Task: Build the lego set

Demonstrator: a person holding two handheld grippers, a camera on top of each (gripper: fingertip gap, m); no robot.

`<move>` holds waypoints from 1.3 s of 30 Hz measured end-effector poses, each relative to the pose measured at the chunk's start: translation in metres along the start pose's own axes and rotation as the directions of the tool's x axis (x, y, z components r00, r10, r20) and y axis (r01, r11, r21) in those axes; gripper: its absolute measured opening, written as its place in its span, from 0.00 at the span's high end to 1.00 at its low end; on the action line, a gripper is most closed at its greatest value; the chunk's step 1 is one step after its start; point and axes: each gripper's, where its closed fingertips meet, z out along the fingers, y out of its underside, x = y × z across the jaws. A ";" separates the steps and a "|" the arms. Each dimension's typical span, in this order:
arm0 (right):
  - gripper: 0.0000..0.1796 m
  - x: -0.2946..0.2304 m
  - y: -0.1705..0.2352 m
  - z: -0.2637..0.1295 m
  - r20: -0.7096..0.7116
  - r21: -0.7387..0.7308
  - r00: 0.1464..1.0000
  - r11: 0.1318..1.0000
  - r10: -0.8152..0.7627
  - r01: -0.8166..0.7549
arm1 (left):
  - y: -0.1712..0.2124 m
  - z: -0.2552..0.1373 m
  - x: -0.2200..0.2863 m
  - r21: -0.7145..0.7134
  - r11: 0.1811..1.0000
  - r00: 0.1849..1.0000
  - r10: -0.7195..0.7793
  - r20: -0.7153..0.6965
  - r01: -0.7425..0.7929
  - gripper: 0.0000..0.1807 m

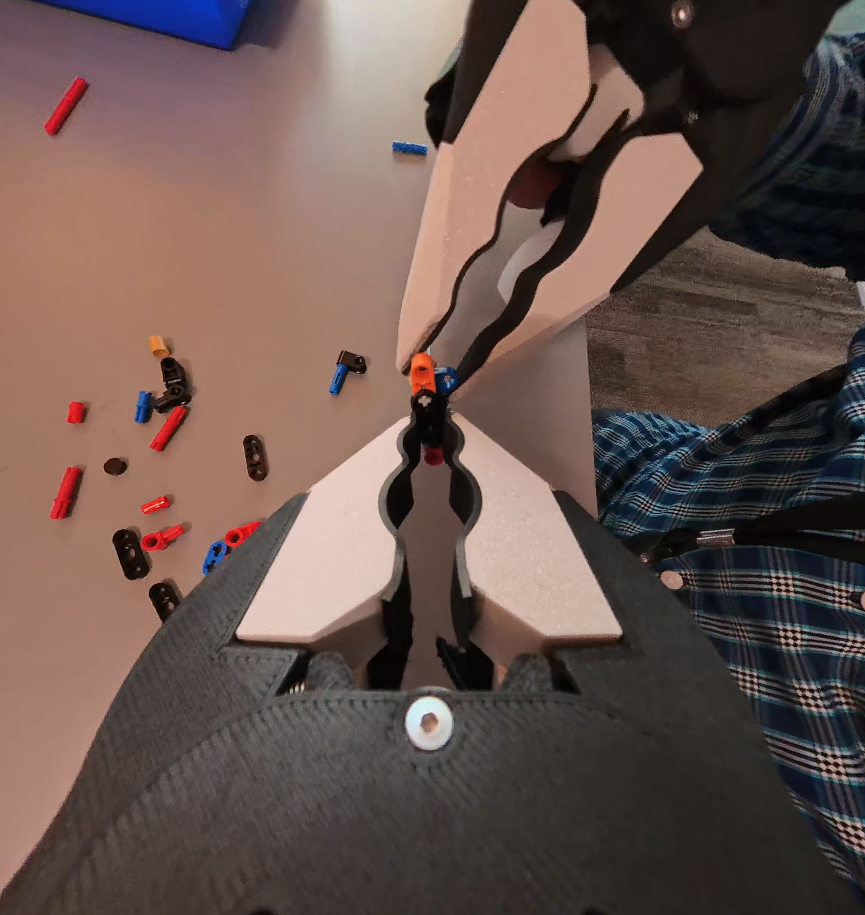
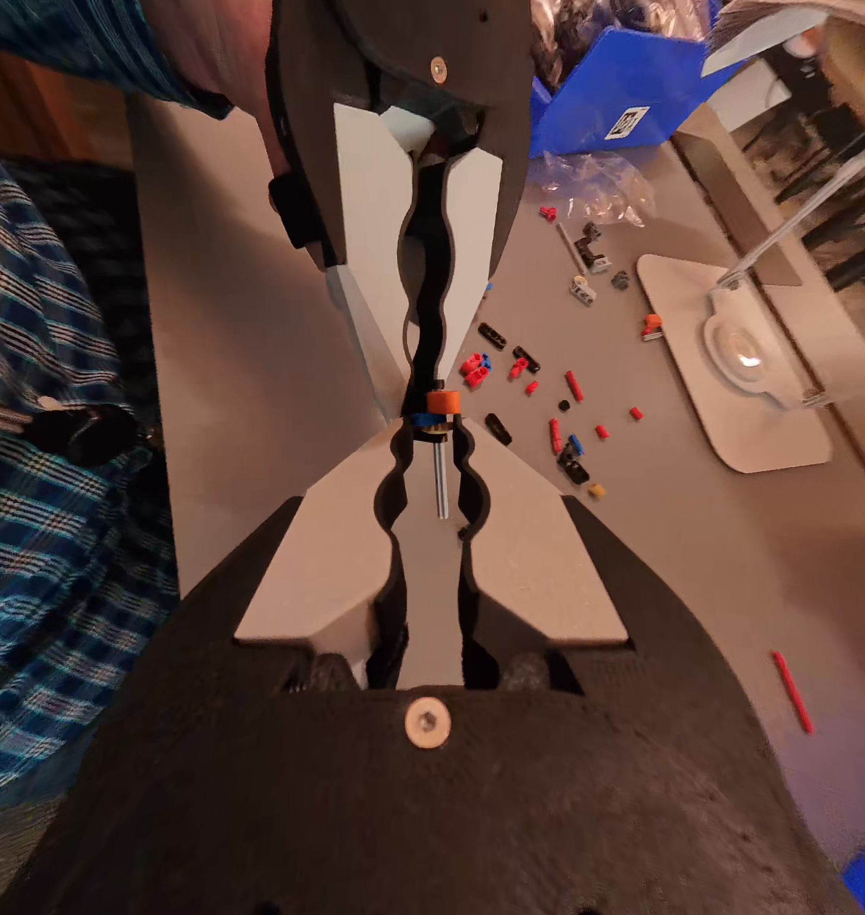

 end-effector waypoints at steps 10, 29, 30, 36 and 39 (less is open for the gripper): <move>0.93 -0.010 0.001 -0.004 0.300 0.032 0.908 0.948 0.293 -0.317 | 0.004 0.003 0.004 -0.033 0.990 0.990 0.140 0.032 -0.139 0.96; 0.91 -0.001 -0.001 -0.004 0.168 0.009 0.982 0.995 0.092 -0.095 | -0.004 0.005 0.002 -0.019 0.993 0.993 0.120 0.000 -0.120 0.97; 0.92 -0.001 -0.001 -0.004 0.178 0.014 0.978 0.994 0.104 -0.108 | -0.005 0.005 0.002 -0.017 0.992 0.992 0.123 0.001 -0.123 0.97; 0.92 -0.004 -0.006 -0.010 0.333 0.028 0.916 0.968 0.225 -0.248 | -0.009 0.003 0.006 -0.003 0.983 0.983 0.185 -0.002 -0.185 0.96; 0.92 -0.008 -0.006 -0.012 0.441 0.001 0.842 0.938 0.310 -0.346 | -0.009 0.004 0.007 -0.017 0.972 0.972 0.234 0.009 -0.233 0.96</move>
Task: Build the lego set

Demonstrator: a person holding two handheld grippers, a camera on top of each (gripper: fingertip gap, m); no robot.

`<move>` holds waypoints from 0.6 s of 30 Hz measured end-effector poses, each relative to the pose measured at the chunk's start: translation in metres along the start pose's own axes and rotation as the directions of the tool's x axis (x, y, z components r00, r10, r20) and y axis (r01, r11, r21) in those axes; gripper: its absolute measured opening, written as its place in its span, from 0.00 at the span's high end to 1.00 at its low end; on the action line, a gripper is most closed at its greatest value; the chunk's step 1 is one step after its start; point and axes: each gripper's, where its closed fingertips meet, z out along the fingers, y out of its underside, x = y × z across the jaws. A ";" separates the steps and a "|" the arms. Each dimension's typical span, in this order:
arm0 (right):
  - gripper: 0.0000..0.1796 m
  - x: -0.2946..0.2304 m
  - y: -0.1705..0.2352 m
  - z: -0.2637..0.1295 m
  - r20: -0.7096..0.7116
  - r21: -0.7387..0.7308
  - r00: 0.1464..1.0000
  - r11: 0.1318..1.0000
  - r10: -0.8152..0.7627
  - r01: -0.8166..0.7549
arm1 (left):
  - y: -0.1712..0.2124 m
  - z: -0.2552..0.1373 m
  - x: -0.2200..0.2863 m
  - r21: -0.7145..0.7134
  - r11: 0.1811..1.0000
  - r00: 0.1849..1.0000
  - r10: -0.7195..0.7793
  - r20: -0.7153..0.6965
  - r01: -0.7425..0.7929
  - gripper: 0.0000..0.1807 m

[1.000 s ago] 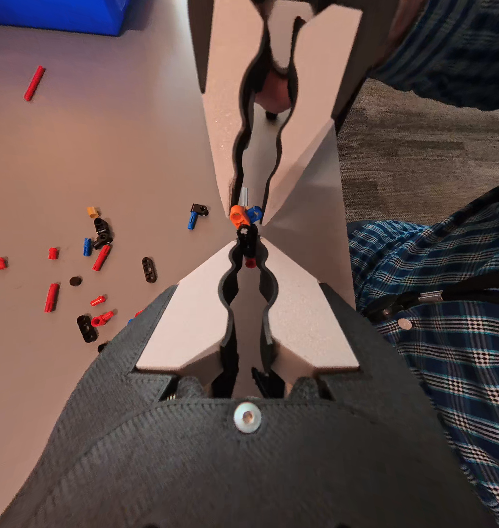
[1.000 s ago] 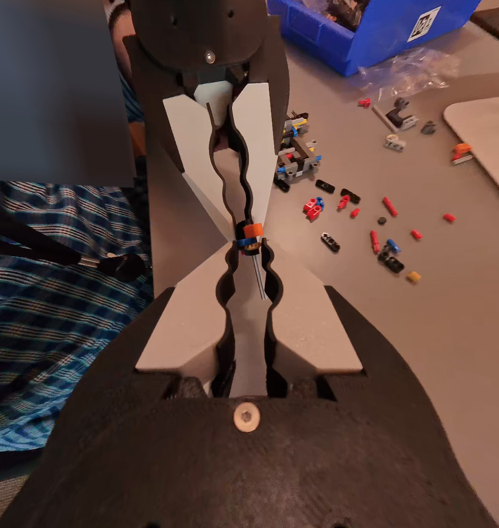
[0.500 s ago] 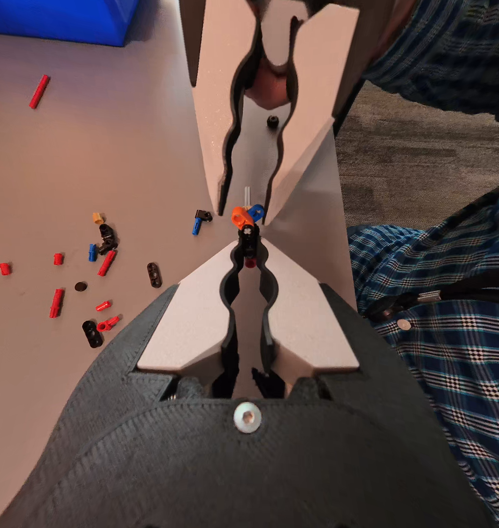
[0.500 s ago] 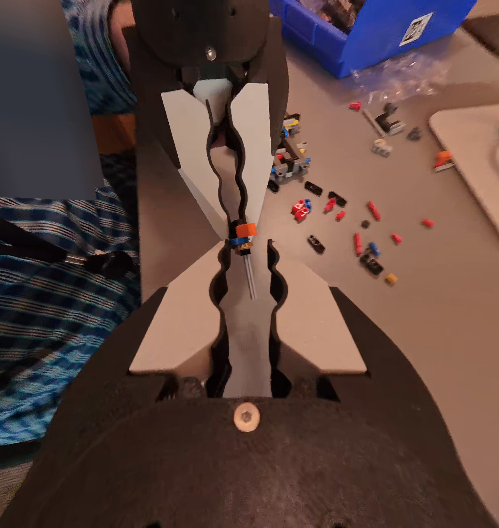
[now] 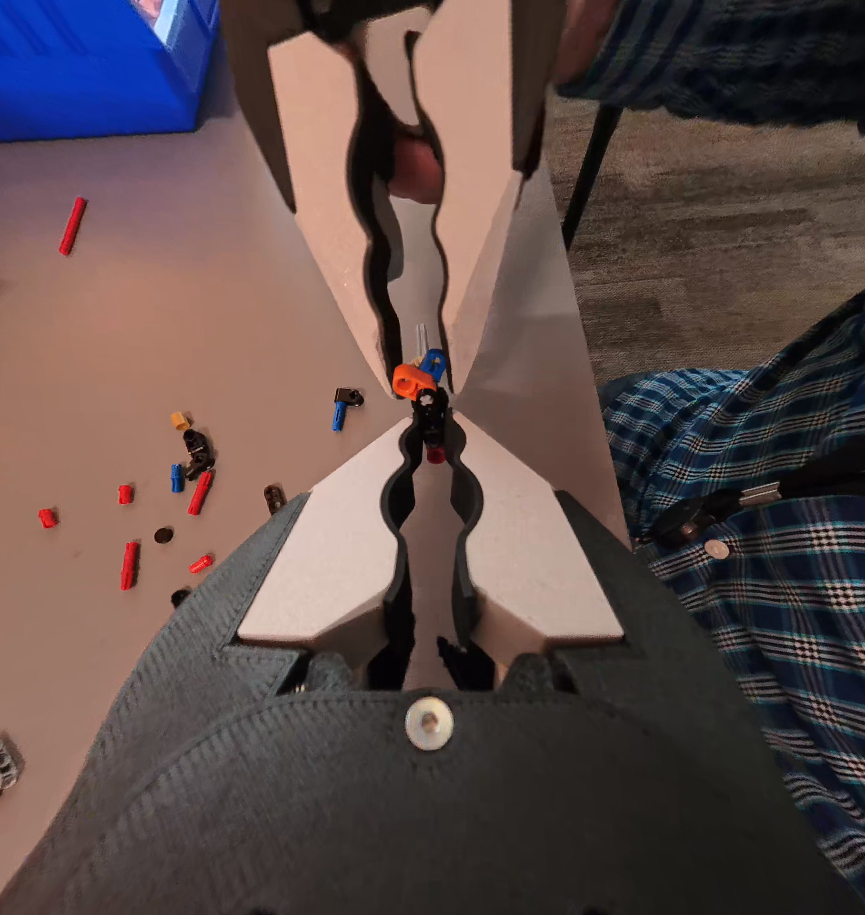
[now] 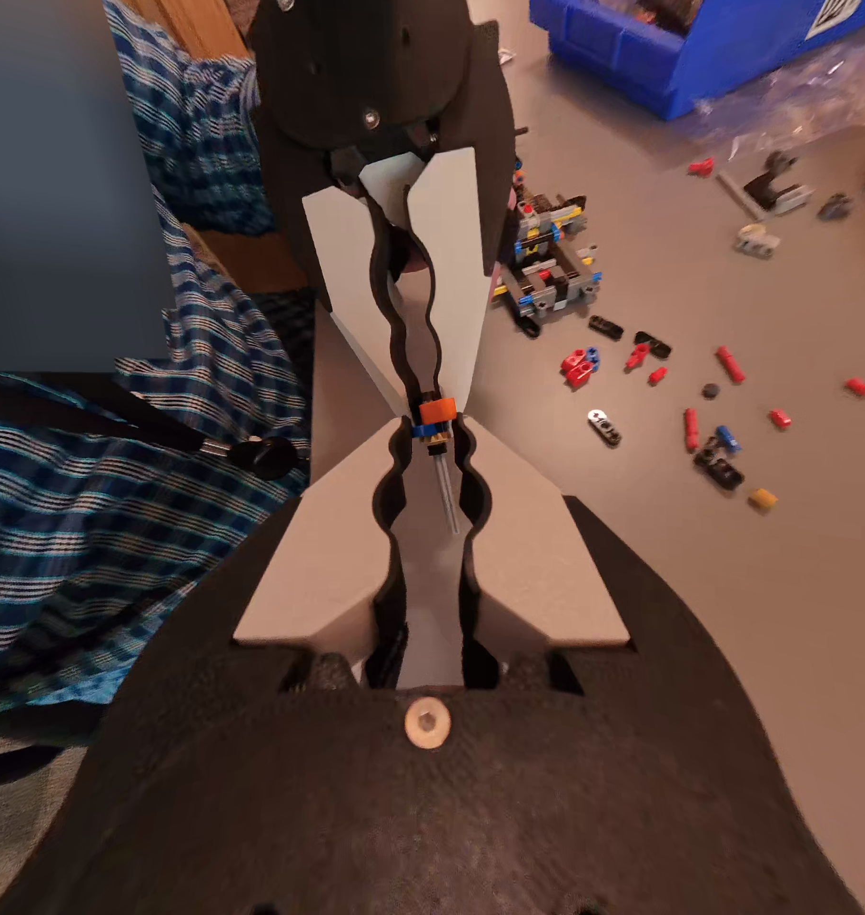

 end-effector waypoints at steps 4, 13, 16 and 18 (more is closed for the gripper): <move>0.93 -0.003 0.002 -0.001 0.136 -0.009 0.980 0.989 0.149 -0.149 | 0.000 0.001 0.000 -0.021 0.997 0.997 0.073 0.028 -0.073 0.96; 0.91 -0.002 0.000 -0.003 0.193 -0.012 0.954 0.973 0.229 -0.231 | 0.001 0.001 -0.004 -0.022 0.994 0.993 0.106 0.045 -0.105 0.97; 0.91 -0.003 -0.001 -0.004 0.201 -0.002 0.956 0.976 0.214 -0.218 | -0.002 0.000 -0.004 -0.016 0.991 0.990 0.134 0.042 -0.134 0.97; 0.92 -0.003 0.000 -0.004 0.185 -0.001 0.966 0.983 0.180 -0.183 | -0.001 0.001 -0.004 -0.035 0.988 0.987 0.152 0.047 -0.150 0.96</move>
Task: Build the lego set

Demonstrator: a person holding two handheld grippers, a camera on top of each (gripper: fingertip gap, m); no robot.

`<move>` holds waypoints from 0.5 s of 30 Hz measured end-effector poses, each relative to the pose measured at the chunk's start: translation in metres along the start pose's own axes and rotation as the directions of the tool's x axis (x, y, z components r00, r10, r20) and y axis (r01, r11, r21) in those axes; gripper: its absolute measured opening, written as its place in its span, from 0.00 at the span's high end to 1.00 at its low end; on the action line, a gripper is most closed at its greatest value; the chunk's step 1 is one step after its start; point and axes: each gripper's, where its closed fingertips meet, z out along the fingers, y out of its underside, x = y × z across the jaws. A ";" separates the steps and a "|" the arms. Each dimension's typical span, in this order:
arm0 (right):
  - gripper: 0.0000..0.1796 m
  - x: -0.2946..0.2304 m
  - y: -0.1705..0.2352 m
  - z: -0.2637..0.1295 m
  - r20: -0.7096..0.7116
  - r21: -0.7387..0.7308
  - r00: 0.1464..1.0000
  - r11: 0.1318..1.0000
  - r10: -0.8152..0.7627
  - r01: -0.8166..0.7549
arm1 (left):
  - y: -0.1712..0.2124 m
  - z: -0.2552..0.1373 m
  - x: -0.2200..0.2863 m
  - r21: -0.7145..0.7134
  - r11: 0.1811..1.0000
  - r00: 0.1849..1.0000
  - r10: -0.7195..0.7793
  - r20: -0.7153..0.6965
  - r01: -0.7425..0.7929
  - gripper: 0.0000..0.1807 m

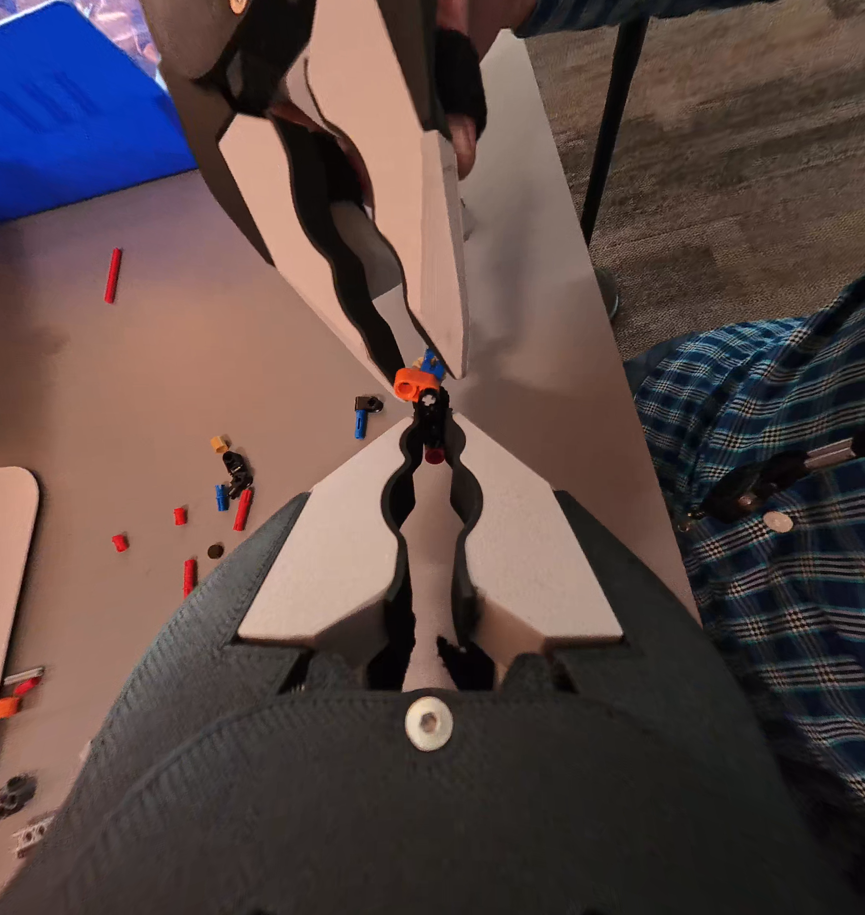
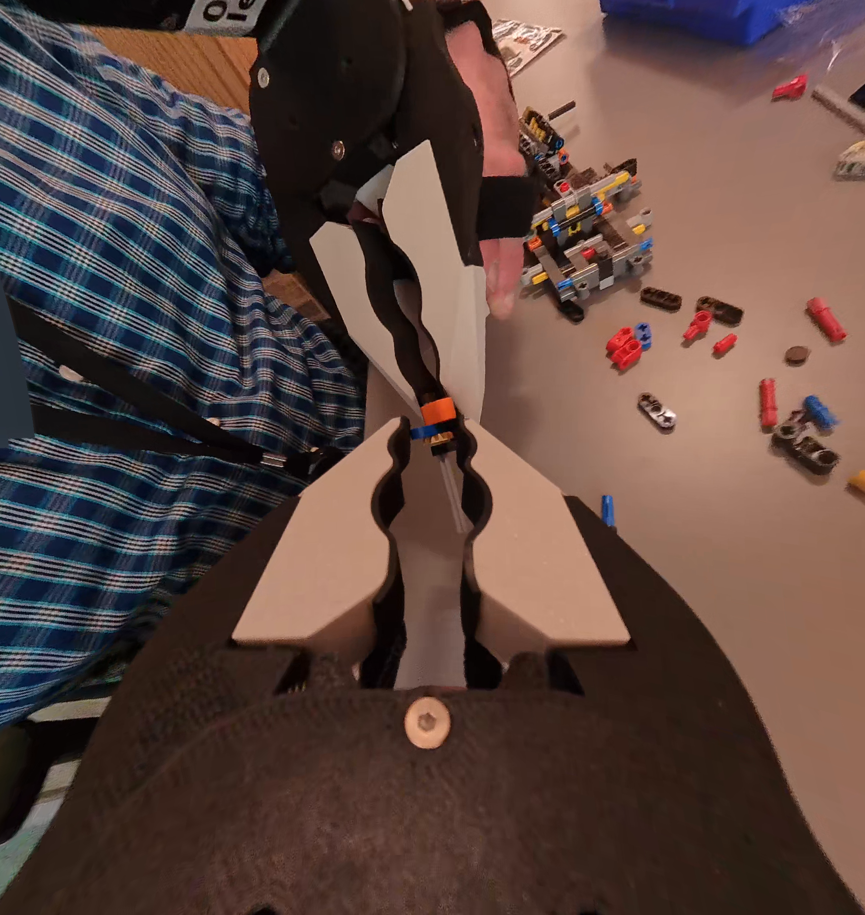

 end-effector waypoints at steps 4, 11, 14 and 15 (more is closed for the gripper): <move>0.92 0.000 -0.009 -0.005 -0.078 0.044 0.992 0.994 -0.095 0.099 | -0.007 -0.005 -0.004 0.047 0.996 0.997 -0.076 -0.017 0.077 0.96; 0.93 0.005 -0.016 -0.010 -0.350 -0.030 0.881 0.944 -0.318 0.329 | -0.013 -0.008 -0.009 0.101 0.962 0.965 -0.244 -0.095 0.254 0.97; 0.95 0.009 -0.020 -0.014 -0.481 -0.100 0.766 0.894 -0.427 0.436 | -0.017 -0.010 -0.012 0.124 0.937 0.941 -0.310 -0.134 0.326 0.96; 0.95 0.010 -0.021 -0.015 -0.516 -0.124 0.724 0.877 -0.457 0.465 | -0.018 -0.011 -0.014 0.130 0.930 0.935 -0.325 -0.142 0.343 0.96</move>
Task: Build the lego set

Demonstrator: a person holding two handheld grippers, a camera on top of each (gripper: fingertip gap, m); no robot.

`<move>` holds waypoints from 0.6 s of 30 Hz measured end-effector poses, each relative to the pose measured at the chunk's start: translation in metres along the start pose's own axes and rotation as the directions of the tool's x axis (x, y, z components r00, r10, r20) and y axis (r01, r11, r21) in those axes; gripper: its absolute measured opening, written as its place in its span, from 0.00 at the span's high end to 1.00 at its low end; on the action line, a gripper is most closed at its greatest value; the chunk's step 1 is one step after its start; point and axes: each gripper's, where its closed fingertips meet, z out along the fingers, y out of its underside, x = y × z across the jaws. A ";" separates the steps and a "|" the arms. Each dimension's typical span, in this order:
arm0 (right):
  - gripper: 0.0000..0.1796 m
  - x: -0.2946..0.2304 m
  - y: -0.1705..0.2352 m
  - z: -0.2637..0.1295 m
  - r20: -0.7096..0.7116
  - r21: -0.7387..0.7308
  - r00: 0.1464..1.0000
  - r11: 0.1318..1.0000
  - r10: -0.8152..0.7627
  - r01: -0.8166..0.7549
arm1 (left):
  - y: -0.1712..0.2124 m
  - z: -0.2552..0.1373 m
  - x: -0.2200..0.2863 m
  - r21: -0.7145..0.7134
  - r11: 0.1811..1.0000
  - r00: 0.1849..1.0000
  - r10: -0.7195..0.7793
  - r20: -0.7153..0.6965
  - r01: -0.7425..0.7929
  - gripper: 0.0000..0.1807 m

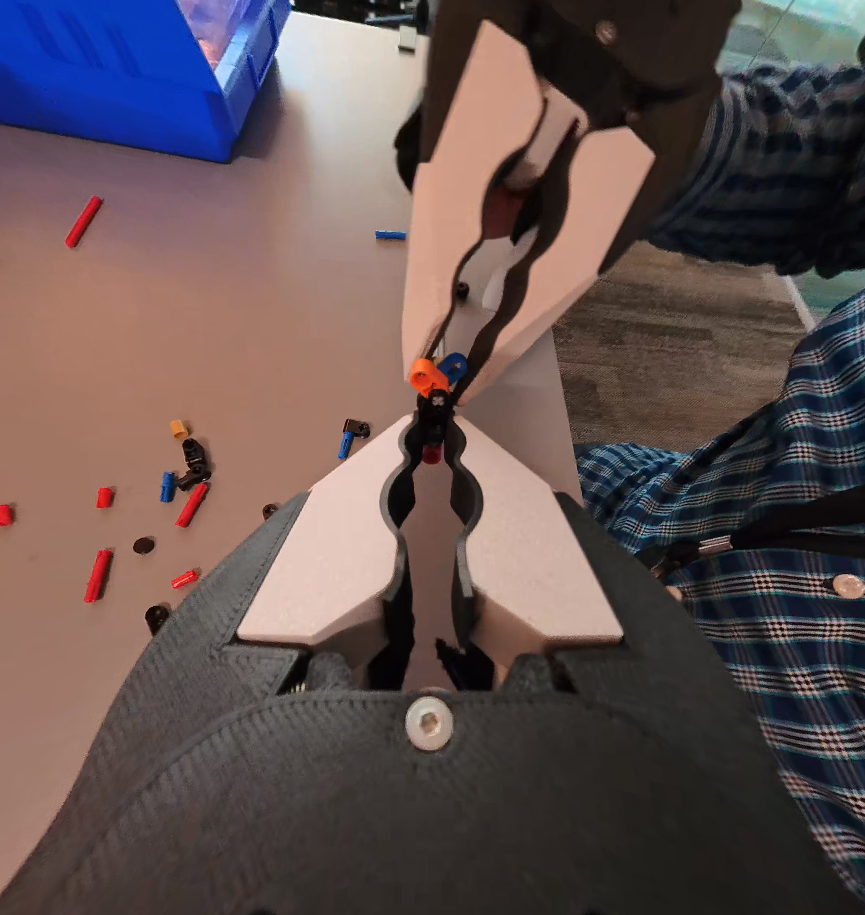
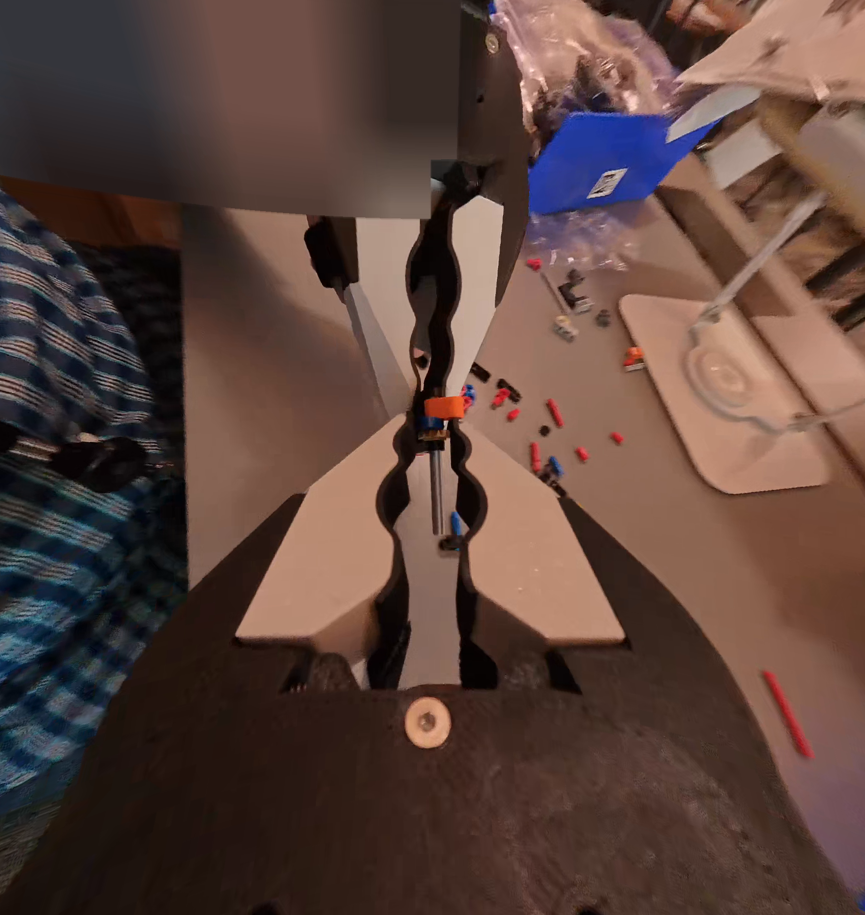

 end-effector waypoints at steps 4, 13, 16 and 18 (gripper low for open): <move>0.94 0.001 0.000 -0.001 -0.100 -0.026 0.990 0.995 -0.101 0.099 | -0.001 0.000 0.000 0.000 1.000 1.000 0.001 -0.004 -0.001 0.96; 0.92 0.005 -0.004 -0.009 0.073 0.047 0.987 0.988 0.144 -0.148 | -0.010 0.001 0.004 0.027 1.000 0.999 0.013 -0.040 -0.012 0.97; 0.91 0.001 -0.008 -0.014 0.229 0.073 0.933 0.951 0.278 -0.301 | -0.013 0.000 0.008 0.033 0.997 0.997 0.077 -0.030 -0.076 0.97; 0.90 0.000 -0.009 -0.016 0.295 0.082 0.899 0.929 0.323 -0.360 | -0.016 0.000 0.011 0.038 0.993 0.993 0.112 -0.026 -0.111 0.96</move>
